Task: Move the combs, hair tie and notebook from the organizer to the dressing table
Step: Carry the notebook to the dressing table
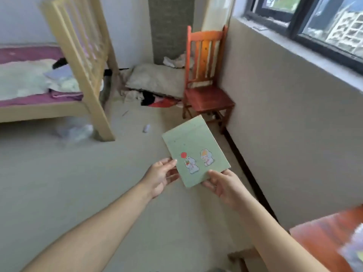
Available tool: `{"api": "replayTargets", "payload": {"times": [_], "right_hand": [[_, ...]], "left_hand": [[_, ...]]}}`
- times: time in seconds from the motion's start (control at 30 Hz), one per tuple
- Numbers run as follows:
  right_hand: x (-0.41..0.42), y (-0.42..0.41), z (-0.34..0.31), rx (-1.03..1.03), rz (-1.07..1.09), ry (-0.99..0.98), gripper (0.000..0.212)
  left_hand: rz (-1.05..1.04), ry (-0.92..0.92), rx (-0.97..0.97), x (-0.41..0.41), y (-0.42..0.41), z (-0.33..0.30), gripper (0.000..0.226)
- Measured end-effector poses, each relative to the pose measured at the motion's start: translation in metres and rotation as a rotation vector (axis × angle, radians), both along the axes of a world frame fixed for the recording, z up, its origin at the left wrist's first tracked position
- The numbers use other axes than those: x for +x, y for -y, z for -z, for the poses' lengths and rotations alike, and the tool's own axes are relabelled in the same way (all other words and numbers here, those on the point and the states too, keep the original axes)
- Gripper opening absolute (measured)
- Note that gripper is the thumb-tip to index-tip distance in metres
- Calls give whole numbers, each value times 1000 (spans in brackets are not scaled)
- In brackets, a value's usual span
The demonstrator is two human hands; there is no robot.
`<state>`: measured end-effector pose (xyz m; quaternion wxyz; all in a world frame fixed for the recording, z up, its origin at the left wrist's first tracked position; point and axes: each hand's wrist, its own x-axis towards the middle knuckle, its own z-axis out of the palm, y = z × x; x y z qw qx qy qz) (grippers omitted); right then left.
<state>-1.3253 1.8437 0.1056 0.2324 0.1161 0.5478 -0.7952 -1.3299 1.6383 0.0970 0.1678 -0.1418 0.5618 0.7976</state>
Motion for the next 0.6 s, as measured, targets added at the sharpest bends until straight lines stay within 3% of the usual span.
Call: {"api": "replayTargets", "payload": {"times": [0.07,0.2,0.37,0.6], "right_hand": [[-17,58,-4,-3,-126,-19,15],[-49,192,-18,194,-422,-121,21],[-69,350,-14,293,-748,-171,16],[-97,571,7,299,-1075,-185,7]], "left_hand": [[-97,-14,-53,15,79,-5,18],[-297,-10,-154,60,218,-9,17],[-526,27,-255,106,336,-9,20],[-786,96,-242,135,501,9,17]]}}
